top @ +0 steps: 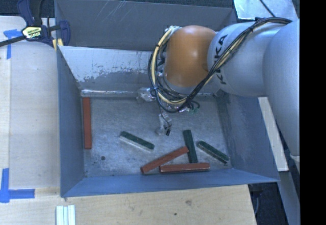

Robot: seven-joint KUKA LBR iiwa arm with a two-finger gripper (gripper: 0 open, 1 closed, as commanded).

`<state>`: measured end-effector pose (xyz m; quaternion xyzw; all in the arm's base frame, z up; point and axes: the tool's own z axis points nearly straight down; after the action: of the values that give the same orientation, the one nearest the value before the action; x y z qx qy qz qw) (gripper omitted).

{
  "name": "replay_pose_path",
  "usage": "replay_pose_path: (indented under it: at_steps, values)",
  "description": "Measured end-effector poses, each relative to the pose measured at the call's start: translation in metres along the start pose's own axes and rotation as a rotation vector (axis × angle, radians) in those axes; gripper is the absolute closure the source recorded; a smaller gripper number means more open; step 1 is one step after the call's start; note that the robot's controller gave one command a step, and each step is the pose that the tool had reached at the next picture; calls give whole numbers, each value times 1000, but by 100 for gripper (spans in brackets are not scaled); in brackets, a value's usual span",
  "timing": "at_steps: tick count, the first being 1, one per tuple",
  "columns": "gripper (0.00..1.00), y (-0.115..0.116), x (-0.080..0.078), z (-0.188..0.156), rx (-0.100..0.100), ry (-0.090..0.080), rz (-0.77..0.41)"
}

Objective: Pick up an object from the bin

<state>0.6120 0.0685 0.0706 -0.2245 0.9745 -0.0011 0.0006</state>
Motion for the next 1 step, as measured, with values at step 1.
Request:
replay_pose_path:
  at_steps: [1]
  values:
    - [0, -42, 128, -3, 4, -20, 294]
